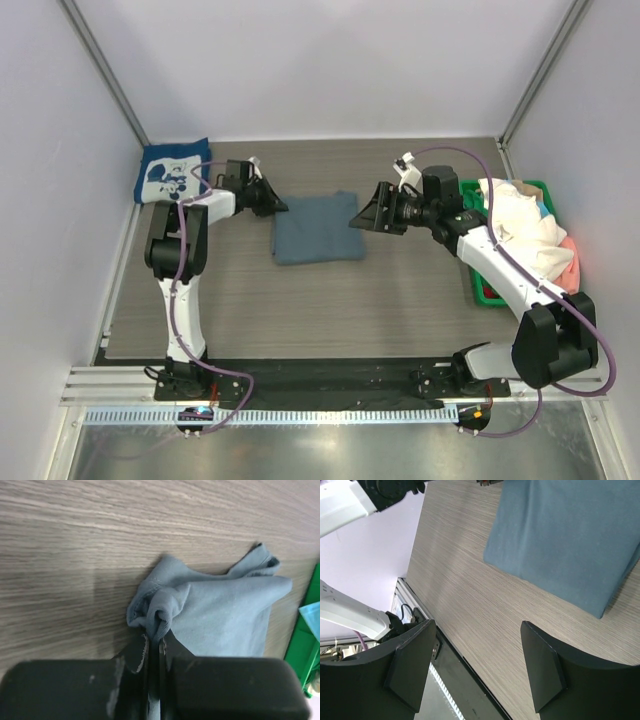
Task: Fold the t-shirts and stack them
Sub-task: Neatly place the folded tshirt to the corner
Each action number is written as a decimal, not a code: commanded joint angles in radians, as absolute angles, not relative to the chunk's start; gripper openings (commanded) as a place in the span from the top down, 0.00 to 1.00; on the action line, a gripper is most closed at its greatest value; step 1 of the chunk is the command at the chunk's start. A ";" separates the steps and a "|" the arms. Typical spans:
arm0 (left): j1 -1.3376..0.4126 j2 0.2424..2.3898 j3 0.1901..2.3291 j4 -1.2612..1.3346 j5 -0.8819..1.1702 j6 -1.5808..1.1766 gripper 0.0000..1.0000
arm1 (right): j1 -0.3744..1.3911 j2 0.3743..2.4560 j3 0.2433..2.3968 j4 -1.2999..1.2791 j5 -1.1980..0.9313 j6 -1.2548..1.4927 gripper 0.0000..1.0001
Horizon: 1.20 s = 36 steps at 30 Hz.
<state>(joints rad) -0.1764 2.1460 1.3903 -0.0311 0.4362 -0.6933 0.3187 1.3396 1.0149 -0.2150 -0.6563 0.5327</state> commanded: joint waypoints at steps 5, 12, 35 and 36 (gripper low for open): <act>-0.164 2.096 1.589 -0.368 0.374 -0.484 1.00 | 0.324 1.278 1.011 -0.195 -0.677 0.526 0.25; -0.068 2.075 1.862 -0.691 0.310 -0.303 1.00 | 0.328 1.252 0.993 -0.180 -0.680 0.534 0.25; 0.092 2.063 2.232 -0.700 -0.017 -0.077 1.00 | 0.396 1.256 0.963 -0.144 -0.676 0.549 0.26; 0.098 2.069 2.249 -0.698 -0.009 -0.075 1.00 | 0.397 1.259 0.963 -0.146 -0.676 0.549 0.26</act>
